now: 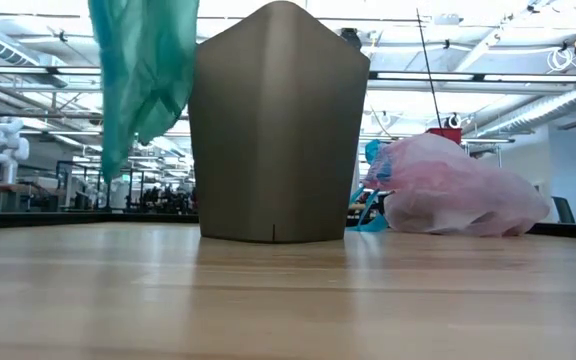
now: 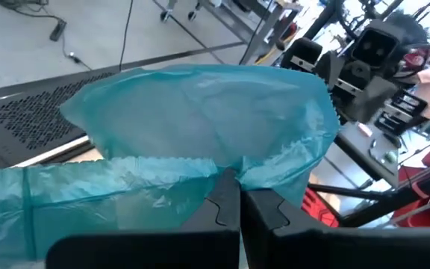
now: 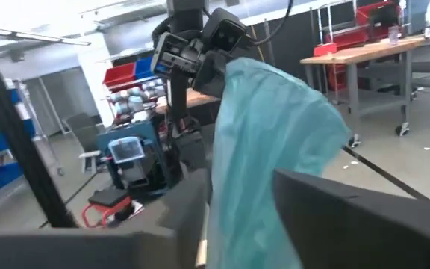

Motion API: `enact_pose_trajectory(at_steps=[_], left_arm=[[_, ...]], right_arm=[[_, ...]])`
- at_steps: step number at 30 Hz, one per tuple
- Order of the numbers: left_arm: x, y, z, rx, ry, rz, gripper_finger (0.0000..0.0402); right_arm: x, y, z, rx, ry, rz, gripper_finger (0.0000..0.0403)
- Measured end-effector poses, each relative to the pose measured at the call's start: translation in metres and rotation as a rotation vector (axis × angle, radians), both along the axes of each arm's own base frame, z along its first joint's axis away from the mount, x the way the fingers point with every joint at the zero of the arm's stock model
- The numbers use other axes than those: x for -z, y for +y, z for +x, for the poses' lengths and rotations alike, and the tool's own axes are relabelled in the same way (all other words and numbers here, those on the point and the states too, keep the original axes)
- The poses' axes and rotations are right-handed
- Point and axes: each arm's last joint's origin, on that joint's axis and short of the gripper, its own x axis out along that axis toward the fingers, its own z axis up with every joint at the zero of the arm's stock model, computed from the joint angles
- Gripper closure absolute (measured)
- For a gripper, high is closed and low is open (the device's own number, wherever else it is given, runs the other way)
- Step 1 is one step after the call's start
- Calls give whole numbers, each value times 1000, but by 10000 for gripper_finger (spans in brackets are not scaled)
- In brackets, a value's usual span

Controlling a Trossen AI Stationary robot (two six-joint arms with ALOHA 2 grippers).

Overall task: Place trash/remove bag and relplace
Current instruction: Insert a new trash bag into the bin

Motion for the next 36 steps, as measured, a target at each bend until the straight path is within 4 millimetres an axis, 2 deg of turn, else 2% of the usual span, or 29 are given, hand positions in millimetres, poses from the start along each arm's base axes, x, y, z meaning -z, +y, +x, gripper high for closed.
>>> enact_pose_trajectory(at_steps=[5,8,11,15,23,30,33,36], left_arm=[[1,3,6,11,23,15,401],[1,5,10,20,40,29,401],[1,6,11,28,45,52,402],[-1,7,13,37,42,97,402],[-3,8,14,42,56,176,402],[-5,12,20,45,49,232,402],[-6,14,23,57,51,252,402],[-7,14,24,71,47,269,402]], right_arm=[[-5,2,43,90,45,5,154],[-6,3,64,133,86,5,102],[-1,7,82,179,140,-1,71],[12,16,105,186,163,16,56],[46,33,138,283,194,42,55],[69,28,155,304,194,148,66],[70,22,156,317,178,206,117],[68,16,155,349,163,221,222]])
